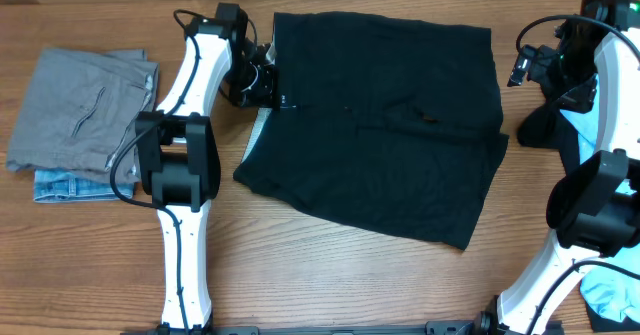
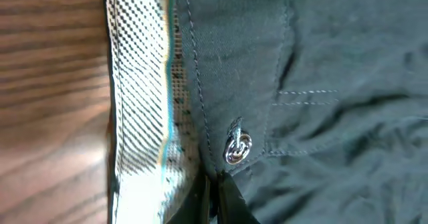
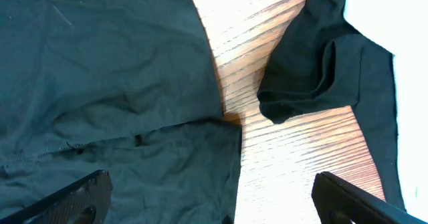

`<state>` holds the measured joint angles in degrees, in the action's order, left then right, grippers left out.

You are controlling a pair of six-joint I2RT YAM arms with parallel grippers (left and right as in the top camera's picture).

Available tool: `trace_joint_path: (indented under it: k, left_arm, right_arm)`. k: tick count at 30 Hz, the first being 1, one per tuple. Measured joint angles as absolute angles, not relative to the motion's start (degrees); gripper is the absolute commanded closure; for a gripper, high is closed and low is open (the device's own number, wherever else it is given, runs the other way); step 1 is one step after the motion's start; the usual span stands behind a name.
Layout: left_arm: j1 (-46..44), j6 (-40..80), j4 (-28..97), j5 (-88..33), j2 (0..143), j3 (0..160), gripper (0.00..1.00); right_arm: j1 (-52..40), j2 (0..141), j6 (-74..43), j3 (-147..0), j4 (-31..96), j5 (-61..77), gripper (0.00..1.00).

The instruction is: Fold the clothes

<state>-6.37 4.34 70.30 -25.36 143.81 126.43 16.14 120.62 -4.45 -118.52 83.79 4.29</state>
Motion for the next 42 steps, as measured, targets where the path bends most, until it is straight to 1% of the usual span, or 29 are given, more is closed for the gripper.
trace_joint_path:
  k: [9,24,25,27,30,36,38,42]
  left_arm:
    - [-6.37,4.27,74.63,-25.56,143.81,133.99,0.96]
    - [-6.37,4.27,76.16,-25.56,143.81,134.26,0.96]
    - [-6.37,4.27,76.16,-25.56,143.81,134.26,0.96]
    - [-6.37,4.27,76.14,-25.54,143.81,134.26,0.96]
    - [-6.37,4.27,76.16,-25.54,143.81,134.26,0.96]
    - [-6.37,4.27,76.14,-25.56,143.81,134.26,0.96]
    - [-6.37,4.27,76.14,-25.56,143.81,134.26,0.95]
    - [-6.37,4.27,76.12,-25.54,143.81,134.30,0.95]
  right_arm:
    - [16.12,120.62,-4.47,-118.52,83.81,4.29,0.00]
    - [16.14,120.62,-4.47,-118.52,83.46,4.36,0.00]
    - [16.14,120.62,-4.45,-118.54,83.99,4.62,0.00]
    - [16.14,120.62,-4.51,-118.58,89.25,4.56,0.00]
    - [16.47,120.62,-5.19,-118.41,90.72,2.66,0.00]
    - [21.85,120.60,-7.09,-111.18,90.08,0.86,0.00]
    - [26.22,120.68,-7.70,-104.38,87.31,0.54,0.00]
    - [31.92,120.73,-7.66,-94.26,81.71,3.25,0.00]
